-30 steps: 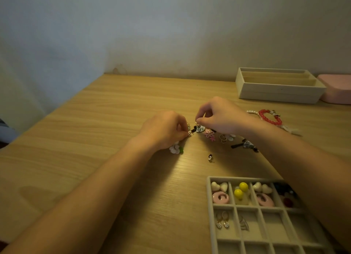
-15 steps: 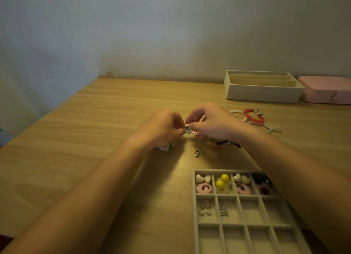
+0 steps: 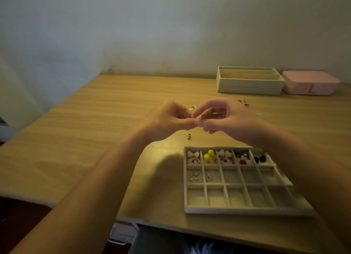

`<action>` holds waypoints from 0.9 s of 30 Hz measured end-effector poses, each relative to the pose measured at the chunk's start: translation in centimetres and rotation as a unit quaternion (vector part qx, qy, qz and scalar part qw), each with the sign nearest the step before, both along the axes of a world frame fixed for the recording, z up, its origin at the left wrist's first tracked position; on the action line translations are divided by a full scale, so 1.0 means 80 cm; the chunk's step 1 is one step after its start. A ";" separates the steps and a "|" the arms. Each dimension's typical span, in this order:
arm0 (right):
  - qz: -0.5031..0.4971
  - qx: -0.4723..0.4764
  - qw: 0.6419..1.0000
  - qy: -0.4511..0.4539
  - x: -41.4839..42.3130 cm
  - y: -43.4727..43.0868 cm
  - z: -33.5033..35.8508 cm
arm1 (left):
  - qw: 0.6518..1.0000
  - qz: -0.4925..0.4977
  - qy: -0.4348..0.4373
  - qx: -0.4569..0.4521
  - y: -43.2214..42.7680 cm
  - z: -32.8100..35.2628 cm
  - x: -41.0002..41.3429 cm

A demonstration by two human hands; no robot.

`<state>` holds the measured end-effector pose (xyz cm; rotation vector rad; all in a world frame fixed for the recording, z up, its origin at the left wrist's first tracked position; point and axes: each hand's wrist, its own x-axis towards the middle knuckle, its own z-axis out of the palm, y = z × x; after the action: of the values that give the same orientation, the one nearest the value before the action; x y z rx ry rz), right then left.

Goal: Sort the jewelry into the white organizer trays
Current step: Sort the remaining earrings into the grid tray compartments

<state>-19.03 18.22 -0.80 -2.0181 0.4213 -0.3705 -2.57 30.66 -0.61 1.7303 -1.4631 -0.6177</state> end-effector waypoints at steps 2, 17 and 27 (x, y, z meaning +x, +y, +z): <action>-0.006 0.010 1.000 0.002 -0.015 0.006 -0.001 | 1.000 0.000 0.000 -0.007 0.007 -0.003 -0.013; 0.029 -0.205 0.958 0.199 -0.056 0.045 -0.020 | 0.991 -0.016 -0.108 0.071 0.035 -0.052 -0.055; 0.037 -0.271 0.938 0.214 -0.055 0.061 -0.016 | 0.991 -0.025 -0.104 0.075 0.034 -0.051 -0.053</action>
<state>-23.45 23.07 -2.06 -2.6609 0.5499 0.0160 -6.82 33.35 -4.71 1.9257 -1.6446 -0.6005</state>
